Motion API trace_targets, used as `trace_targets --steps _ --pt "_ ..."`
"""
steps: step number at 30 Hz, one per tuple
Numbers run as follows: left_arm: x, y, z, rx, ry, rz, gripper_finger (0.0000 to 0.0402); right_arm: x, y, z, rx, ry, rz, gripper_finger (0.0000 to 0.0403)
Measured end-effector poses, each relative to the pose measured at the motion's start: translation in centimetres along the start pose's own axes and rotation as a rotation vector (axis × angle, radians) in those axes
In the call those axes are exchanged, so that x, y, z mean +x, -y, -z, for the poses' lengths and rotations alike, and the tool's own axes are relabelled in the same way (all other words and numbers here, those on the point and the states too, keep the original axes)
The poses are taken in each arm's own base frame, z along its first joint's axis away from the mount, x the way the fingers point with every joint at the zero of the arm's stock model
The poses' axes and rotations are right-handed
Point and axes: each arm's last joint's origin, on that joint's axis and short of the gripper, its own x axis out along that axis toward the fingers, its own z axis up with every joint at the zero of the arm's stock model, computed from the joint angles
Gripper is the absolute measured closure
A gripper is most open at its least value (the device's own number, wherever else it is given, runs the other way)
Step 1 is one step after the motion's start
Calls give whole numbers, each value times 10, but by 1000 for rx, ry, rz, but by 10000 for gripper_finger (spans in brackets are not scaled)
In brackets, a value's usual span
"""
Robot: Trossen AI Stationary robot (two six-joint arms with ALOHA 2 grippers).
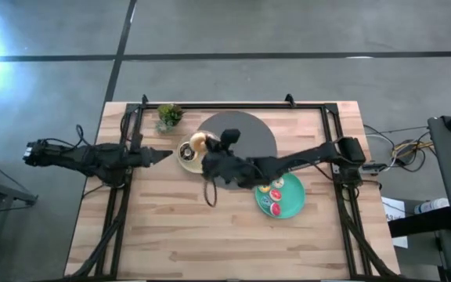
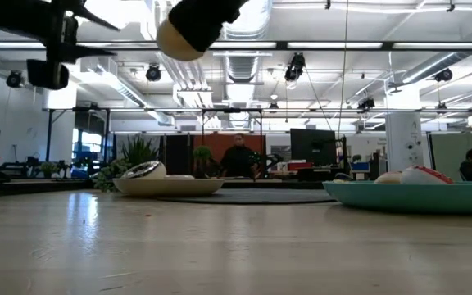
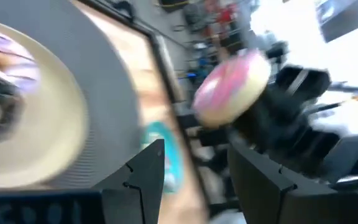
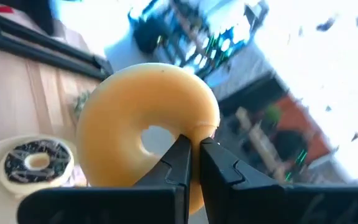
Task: Pick & Place donuts
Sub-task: Put the large pink donut on the brown plate
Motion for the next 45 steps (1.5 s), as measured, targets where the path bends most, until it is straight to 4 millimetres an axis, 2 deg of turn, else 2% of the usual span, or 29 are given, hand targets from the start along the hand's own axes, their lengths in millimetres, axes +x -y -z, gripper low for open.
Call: trace_targets --steps 4,8,11,17,19,26,33,37,45 --pt "11 1 -5 -167 -36 158 252 -10 -9 -1 -137 96 54 390" --pt "25 -13 -5 -331 -93 264 252 -10 -9 -1 -211 99 111 390" --pt "30 -25 -1 -437 -109 304 252 -10 -8 -3 -189 110 123 390" --pt "31 -31 -1 -604 -62 483 252 -19 -1 -14 -225 213 156 390" --pt "34 -34 0 -622 -56 461 252 -21 0 -16 -225 236 165 390" --pt "40 -16 -7 -647 -55 512 252 -29 2 -25 -223 331 153 390" --pt "42 1 -14 -609 -50 562 252 -30 14 -30 -64 249 205 390" --pt "40 11 -16 -613 -115 618 252 -33 16 -34 -74 330 204 390" --pt "45 20 -17 -625 -184 642 252 -41 29 -44 -28 466 250 390"
